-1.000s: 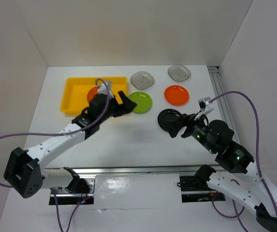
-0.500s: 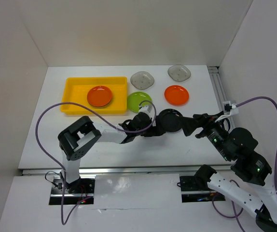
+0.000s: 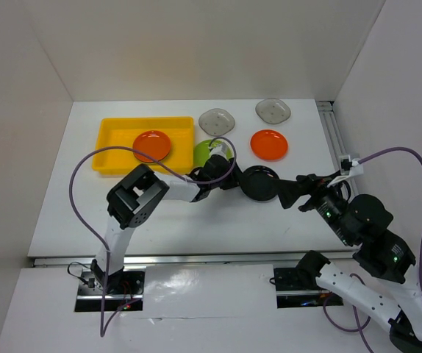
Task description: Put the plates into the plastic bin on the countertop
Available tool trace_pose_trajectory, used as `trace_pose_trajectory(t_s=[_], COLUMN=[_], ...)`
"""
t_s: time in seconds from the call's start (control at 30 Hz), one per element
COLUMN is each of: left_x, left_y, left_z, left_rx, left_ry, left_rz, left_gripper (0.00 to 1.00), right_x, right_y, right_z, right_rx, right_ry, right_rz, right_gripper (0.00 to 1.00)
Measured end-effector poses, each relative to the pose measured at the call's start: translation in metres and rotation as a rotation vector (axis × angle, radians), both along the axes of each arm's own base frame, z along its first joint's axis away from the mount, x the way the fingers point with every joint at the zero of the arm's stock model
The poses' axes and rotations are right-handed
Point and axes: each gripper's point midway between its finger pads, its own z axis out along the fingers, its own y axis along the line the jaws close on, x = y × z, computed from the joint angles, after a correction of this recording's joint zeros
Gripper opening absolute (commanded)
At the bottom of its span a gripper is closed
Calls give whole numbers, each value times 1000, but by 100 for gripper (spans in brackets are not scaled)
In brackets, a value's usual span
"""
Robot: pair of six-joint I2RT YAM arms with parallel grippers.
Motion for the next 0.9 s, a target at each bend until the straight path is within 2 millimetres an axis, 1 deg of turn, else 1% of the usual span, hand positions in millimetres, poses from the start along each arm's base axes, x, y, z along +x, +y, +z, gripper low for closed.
trace_pose_trajectory(t_s=[0.13,0.17,0.23,0.27,0.3,0.4,0.47,0.5,0.57,0.6,0.67,0.7,0.77,0.8,0.83,0.87,0.9], left_x=[9,9,9,8,8,6,3,1,-4,-6,-4,0,18,31,41,53,63], left_y=[-6,-7,-9,-9,-9,-12,-10,-7,5,12,32,43,72,93,114,142,170], left_z=[-2,-3,-4,-8,-10,-9,-9,-8,-1,6,33,50,94,119,140,162,178], left_rx=[-9,-11,-8,5,5,4,10,20,59,82,110,112,97,79,64,52,46], left_ry=[-1,0,7,16,27,36,47,54,80,94,100,93,59,33,11,-16,-39], left_rz=[-8,-12,-20,-25,-24,-39,-42,-42,-26,-12,32,60,140,196,248,319,389], left_gripper=[55,50,33,6,0,0,0,0,0,0,0,0,0,0,0,0,0], right_x=[0,0,0,0,0,0,0,0,2,3,8,12,23,31,39,48,57], right_y=[-1,-1,-2,-2,-2,-2,-3,-3,-5,-6,-6,-4,2,8,16,24,31], right_z=[1,1,2,2,2,2,2,2,2,1,-4,-10,-29,-40,-55,-71,-84], right_rx=[1,1,1,1,2,2,2,2,0,-3,-12,-24,-63,-78,-102,-130,-156], right_ry=[-4,-4,-5,-5,-5,-6,-6,-7,-6,-3,6,17,53,67,90,118,143], right_rz=[-3,-3,-6,-6,-6,-7,-10,-14,-28,-36,-56,-66,-84,-88,-88,-87,-86], right_gripper=[100,100,100,100,100,100,100,100,100,100,100,100,100,100,100,100,100])
